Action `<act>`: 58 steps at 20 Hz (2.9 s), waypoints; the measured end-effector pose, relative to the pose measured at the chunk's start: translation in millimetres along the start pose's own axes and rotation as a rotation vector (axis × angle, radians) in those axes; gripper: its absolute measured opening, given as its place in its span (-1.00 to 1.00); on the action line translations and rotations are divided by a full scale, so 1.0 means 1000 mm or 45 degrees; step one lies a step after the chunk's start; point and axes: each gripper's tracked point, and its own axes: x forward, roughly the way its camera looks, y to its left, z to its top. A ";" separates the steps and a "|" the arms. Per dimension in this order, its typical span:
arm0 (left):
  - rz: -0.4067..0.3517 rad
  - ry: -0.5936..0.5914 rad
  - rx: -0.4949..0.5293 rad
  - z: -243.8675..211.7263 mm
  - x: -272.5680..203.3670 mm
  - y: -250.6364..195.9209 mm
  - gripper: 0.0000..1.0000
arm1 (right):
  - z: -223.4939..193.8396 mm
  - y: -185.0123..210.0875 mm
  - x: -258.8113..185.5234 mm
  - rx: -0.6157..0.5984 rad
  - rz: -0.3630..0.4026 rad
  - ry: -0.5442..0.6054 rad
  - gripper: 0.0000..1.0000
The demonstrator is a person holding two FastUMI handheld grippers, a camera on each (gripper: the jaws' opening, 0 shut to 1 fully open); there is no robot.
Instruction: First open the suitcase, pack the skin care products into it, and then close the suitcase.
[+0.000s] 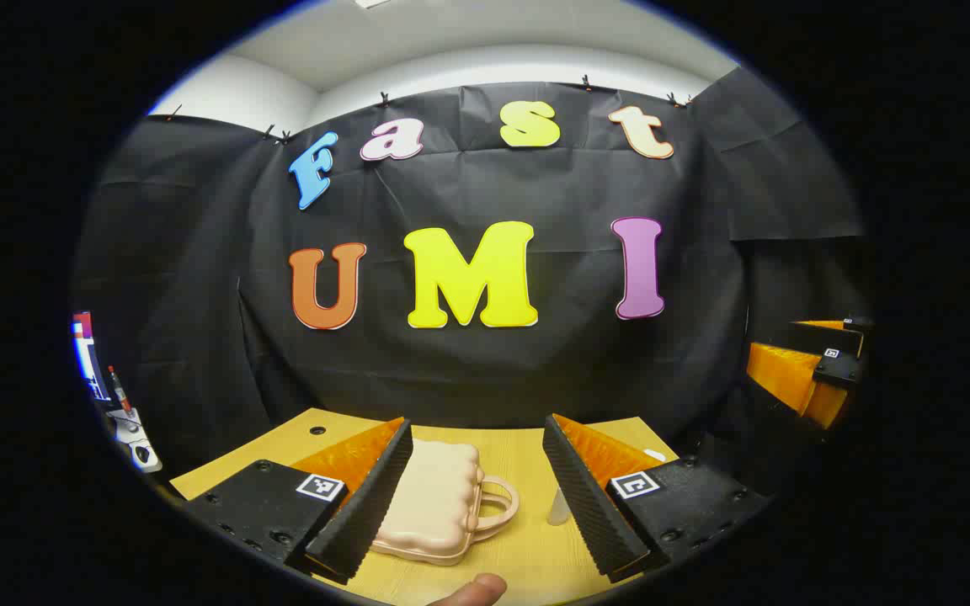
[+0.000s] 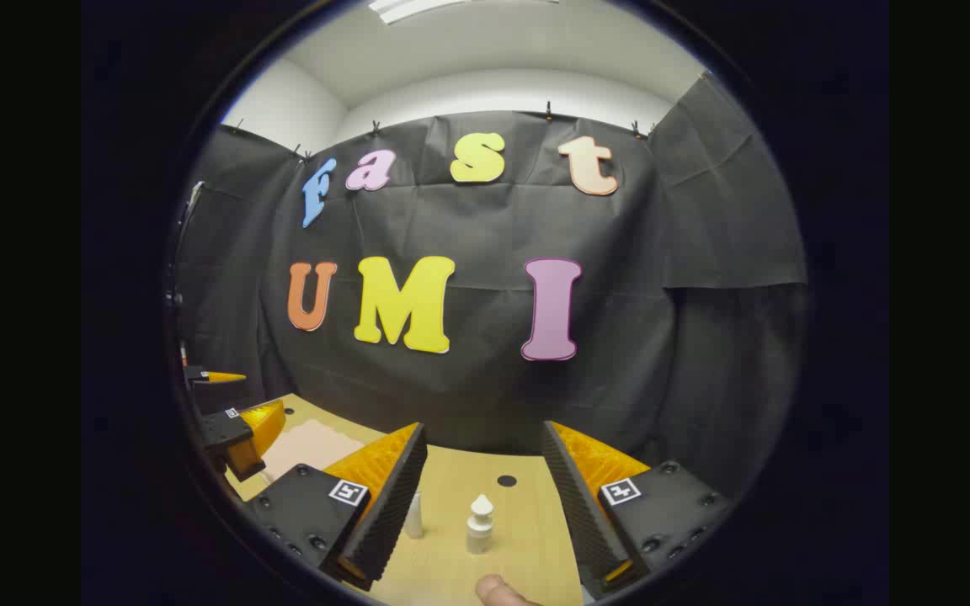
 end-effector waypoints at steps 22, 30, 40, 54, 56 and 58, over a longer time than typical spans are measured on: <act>-0.127 0.004 0.081 -0.021 0.013 0.012 0.98 | -0.012 0.012 -0.013 -0.020 -0.136 0.059 0.63; -0.194 0.015 0.562 -0.105 0.057 0.023 1.00 | -0.028 -0.012 -0.027 -0.109 -0.317 0.062 0.63; -0.250 0.084 1.198 -0.188 0.096 -0.025 0.96 | -0.019 -0.027 0.003 -0.060 -0.040 0.036 0.65; -0.110 0.442 1.680 -0.252 0.128 0.007 0.32 | -0.053 -0.074 0.034 0.018 0.032 0.095 0.63; -0.132 0.467 1.674 -0.255 0.128 0.010 -0.05 | -0.052 -0.069 0.031 0.017 0.023 0.098 0.65; -0.146 0.460 1.696 -0.251 0.125 0.008 -0.34 | -0.049 -0.064 0.029 0.010 -0.002 0.098 0.63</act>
